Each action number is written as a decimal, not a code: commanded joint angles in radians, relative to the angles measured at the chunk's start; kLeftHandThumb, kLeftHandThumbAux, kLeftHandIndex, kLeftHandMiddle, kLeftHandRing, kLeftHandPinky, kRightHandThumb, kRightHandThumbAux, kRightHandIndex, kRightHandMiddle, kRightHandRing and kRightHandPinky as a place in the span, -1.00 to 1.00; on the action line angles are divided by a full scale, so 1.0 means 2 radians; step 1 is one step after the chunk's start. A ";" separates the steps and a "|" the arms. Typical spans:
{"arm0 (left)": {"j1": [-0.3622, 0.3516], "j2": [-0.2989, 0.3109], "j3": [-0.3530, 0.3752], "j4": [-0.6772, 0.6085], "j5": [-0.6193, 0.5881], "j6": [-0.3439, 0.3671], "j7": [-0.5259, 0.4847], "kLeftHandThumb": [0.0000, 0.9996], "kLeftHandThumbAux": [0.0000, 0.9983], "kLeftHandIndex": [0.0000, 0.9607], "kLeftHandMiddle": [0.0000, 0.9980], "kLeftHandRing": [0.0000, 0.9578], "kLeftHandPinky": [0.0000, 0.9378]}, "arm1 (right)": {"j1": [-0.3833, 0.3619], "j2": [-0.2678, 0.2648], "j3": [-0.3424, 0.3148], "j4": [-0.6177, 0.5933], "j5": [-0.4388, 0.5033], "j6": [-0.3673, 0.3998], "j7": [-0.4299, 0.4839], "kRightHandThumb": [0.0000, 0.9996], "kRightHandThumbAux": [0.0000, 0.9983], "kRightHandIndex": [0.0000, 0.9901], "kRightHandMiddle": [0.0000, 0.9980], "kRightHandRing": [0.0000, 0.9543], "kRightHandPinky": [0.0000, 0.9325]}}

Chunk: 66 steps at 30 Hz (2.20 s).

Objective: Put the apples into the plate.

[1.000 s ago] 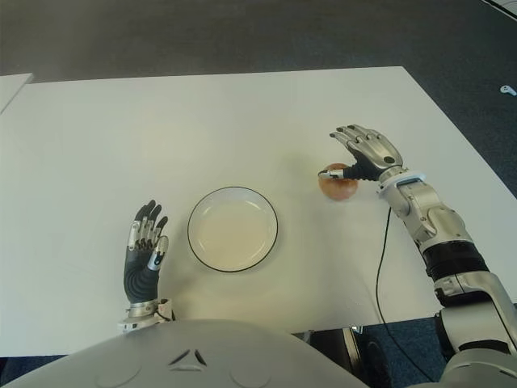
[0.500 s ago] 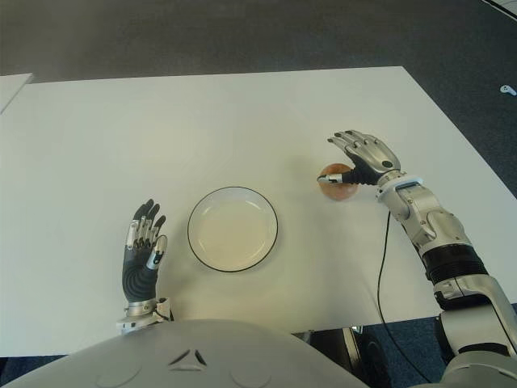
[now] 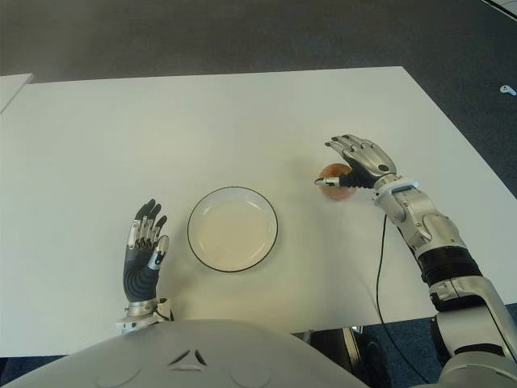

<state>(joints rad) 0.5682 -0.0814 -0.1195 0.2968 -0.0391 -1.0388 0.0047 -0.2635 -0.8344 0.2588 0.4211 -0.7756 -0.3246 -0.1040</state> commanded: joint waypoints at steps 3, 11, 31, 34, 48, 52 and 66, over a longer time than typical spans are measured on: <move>0.020 0.013 0.022 0.039 0.007 0.035 0.002 -0.93 0.15 -0.99 -1.00 -1.00 -0.94 | 0.009 0.014 0.006 0.010 0.002 -0.002 0.001 -0.59 -0.56 -1.00 -1.00 -1.00 -1.00; 0.022 0.018 0.023 0.034 -0.005 0.042 -0.007 -0.94 0.14 -0.99 -0.99 -1.00 -0.95 | 0.003 0.025 0.014 0.029 -0.005 -0.002 -0.007 -0.59 -0.54 -1.00 -1.00 -1.00 -1.00; 0.031 0.014 0.031 0.021 0.002 0.045 -0.002 -0.90 0.14 -0.99 -0.99 -1.00 -0.92 | -0.008 0.048 0.035 0.083 -0.005 -0.011 -0.036 -0.54 -0.53 -1.00 -1.00 -1.00 -1.00; 0.030 0.013 0.032 0.021 0.004 0.047 -0.001 -0.89 0.13 -0.98 -0.98 -1.00 -0.92 | -0.008 0.051 0.038 0.090 -0.005 -0.012 -0.041 -0.53 -0.52 -1.00 -1.00 -1.00 -1.00; 0.037 0.013 0.030 0.006 0.002 0.051 -0.004 -0.83 0.11 -0.98 -0.98 -1.00 -0.92 | -0.020 0.065 0.054 0.142 -0.003 -0.020 -0.065 -0.52 -0.55 -1.00 -1.00 -1.00 -1.00; 0.039 0.013 0.032 0.002 0.004 0.054 -0.003 -0.82 0.11 -0.98 -0.98 -1.00 -0.92 | -0.023 0.069 0.058 0.158 -0.004 -0.019 -0.078 -0.51 -0.55 -1.00 -1.00 -1.00 -1.00; 0.042 0.012 0.036 -0.005 0.007 0.058 -0.003 -0.80 0.14 -0.97 -0.97 -1.00 -0.91 | -0.042 0.079 0.070 0.212 0.003 -0.040 -0.117 -0.48 -0.39 -1.00 -1.00 -1.00 -0.98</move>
<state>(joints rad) 0.6158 -0.0725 -0.0607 0.2453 -0.0353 -0.9684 0.0043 -0.3667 -0.7019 0.3713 0.8012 -0.7623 -0.3997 -0.3487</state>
